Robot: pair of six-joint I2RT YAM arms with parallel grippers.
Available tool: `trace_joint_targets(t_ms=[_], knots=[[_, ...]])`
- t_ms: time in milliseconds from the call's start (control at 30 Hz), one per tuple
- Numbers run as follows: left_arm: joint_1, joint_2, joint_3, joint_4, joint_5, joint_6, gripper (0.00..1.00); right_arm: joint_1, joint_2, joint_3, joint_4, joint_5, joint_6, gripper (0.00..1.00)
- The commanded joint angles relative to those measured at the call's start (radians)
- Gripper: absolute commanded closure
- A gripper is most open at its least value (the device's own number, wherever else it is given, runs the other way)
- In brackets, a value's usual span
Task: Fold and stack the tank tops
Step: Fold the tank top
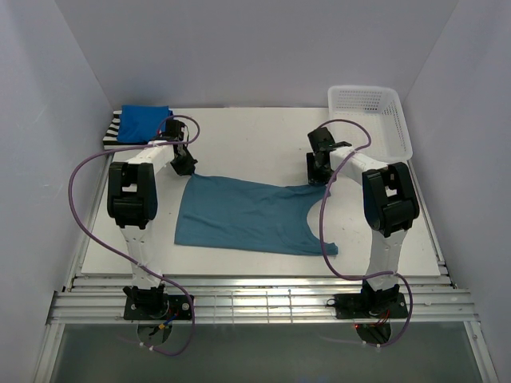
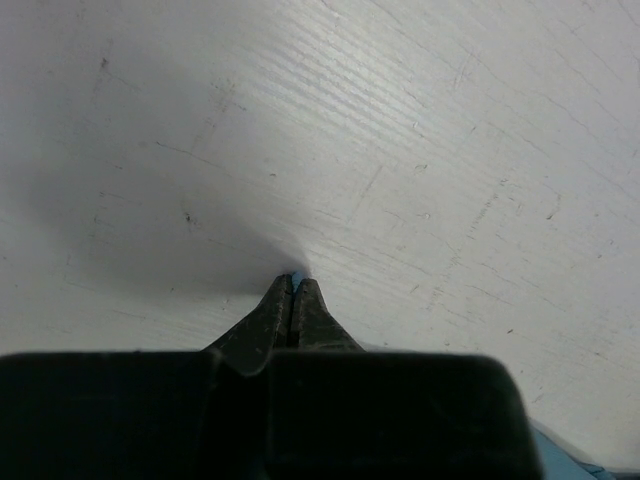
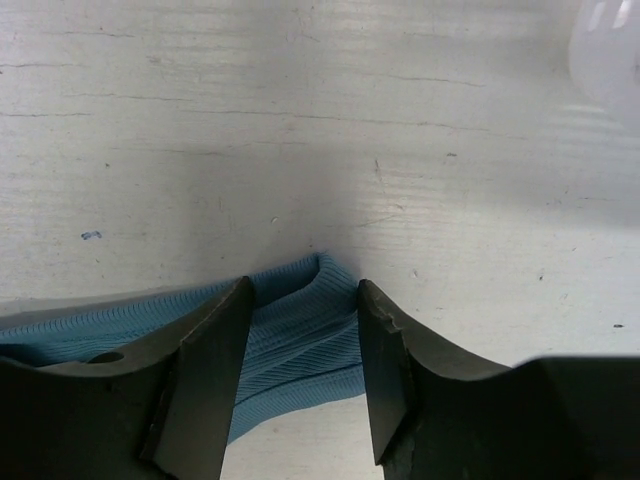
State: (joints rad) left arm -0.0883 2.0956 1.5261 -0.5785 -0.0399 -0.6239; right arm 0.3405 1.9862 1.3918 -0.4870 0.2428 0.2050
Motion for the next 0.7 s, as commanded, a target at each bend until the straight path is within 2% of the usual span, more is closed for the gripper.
trace_joint_targets(t_ms=[0,67,100,167,200,267,300,500,667], knots=[[-0.002,-0.081,-0.018,0.008,0.017,0.012,1.0,-0.005,0.017,0.041,0.025,0.047,-0.006,0.5],[-0.002,-0.085,-0.02,0.011,0.017,0.013,1.0,-0.005,0.02,0.045,0.028,0.05,-0.013,0.54],[-0.002,-0.086,-0.023,0.011,0.015,0.013,1.0,-0.005,0.02,0.046,0.033,0.05,-0.016,0.62],[-0.002,-0.088,-0.024,0.014,0.018,0.013,1.0,-0.005,0.022,0.046,0.045,0.041,-0.03,0.69],[-0.002,-0.089,-0.024,0.016,0.018,0.013,1.0,-0.005,0.022,0.046,0.048,0.035,-0.035,0.78],[-0.002,-0.089,-0.023,0.016,0.018,0.013,1.0,-0.005,0.017,0.05,0.051,0.039,-0.039,0.9],[-0.001,-0.095,-0.023,0.017,0.02,0.015,1.0,-0.005,0.011,0.046,0.056,0.049,-0.041,0.92],[-0.001,-0.16,-0.064,0.025,0.011,0.009,1.0,-0.005,-0.098,-0.031,0.129,0.076,-0.047,0.92],[-0.001,-0.278,-0.158,0.068,0.012,-0.005,1.0,-0.005,-0.24,-0.181,0.238,0.033,-0.055,0.92]])
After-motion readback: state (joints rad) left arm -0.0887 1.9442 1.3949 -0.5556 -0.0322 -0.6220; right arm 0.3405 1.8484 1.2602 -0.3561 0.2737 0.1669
